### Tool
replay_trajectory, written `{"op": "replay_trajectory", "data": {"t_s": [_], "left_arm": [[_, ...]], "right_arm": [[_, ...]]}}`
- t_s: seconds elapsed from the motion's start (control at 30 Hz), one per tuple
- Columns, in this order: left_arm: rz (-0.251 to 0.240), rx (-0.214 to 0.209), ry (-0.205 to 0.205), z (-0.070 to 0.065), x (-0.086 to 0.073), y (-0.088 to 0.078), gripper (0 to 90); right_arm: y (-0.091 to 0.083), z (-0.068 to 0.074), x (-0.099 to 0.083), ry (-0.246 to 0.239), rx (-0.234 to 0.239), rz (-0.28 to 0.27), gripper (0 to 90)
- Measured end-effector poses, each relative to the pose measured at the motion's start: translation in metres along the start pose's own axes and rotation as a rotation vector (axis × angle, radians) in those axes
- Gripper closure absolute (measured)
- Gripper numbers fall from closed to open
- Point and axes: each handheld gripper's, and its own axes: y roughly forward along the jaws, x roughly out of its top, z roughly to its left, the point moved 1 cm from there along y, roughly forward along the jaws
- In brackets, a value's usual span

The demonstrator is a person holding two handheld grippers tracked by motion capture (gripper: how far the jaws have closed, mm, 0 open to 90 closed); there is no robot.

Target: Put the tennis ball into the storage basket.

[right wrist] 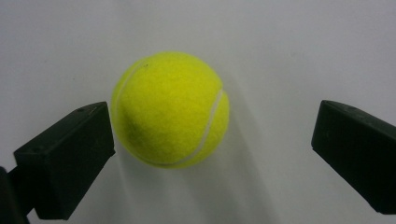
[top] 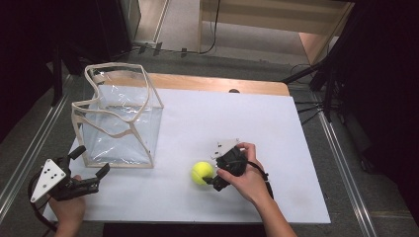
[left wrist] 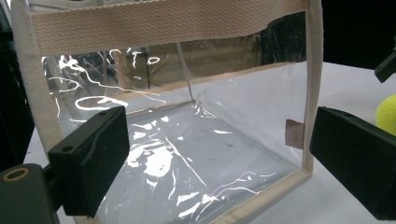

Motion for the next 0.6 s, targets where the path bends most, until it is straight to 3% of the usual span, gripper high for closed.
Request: {"op": "replay_trajectory", "data": {"t_s": [0.6], "left_arm": [[0.0,-0.001,-0.001,0.0,0.0,0.0,5.3]], "right_arm": [[0.021,0.007,0.007,-0.018,0.056,0.056,0.0]]}}
